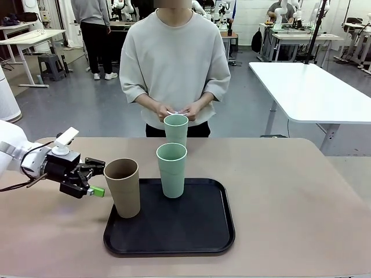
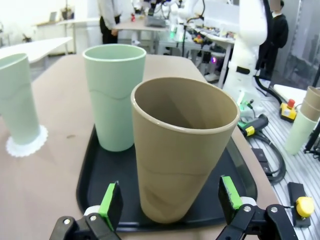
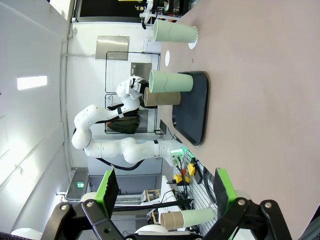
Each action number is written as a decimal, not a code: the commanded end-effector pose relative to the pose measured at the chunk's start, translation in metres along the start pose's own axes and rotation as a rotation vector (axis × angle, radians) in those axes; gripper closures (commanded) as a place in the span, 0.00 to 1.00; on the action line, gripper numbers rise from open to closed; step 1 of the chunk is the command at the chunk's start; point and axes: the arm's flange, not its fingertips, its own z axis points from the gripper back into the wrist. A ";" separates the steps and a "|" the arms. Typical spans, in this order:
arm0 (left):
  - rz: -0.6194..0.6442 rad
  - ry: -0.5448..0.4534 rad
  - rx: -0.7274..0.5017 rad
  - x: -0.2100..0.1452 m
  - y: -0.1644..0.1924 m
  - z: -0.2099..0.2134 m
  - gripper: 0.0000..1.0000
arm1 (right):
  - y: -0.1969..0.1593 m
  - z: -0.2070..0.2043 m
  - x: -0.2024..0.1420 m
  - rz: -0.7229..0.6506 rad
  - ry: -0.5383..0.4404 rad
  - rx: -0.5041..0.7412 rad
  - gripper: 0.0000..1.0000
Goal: Place coasters on the table and set cups on them.
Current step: Take one Reusable plastic cup from the Flat Tray and place it on a coaster set by the human.
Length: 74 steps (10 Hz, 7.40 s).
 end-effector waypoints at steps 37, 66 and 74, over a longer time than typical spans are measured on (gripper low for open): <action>-0.098 -0.065 -0.156 -0.006 0.039 -0.077 0.00 | 0.000 0.000 0.002 0.002 -0.015 0.005 0.00; -0.172 -0.249 0.027 0.096 0.045 0.199 0.15 | 0.000 0.000 0.002 0.002 -0.015 0.005 0.00; 0.019 -0.155 0.181 0.012 0.134 0.267 0.15 | 0.000 0.000 0.002 0.002 -0.015 0.005 0.00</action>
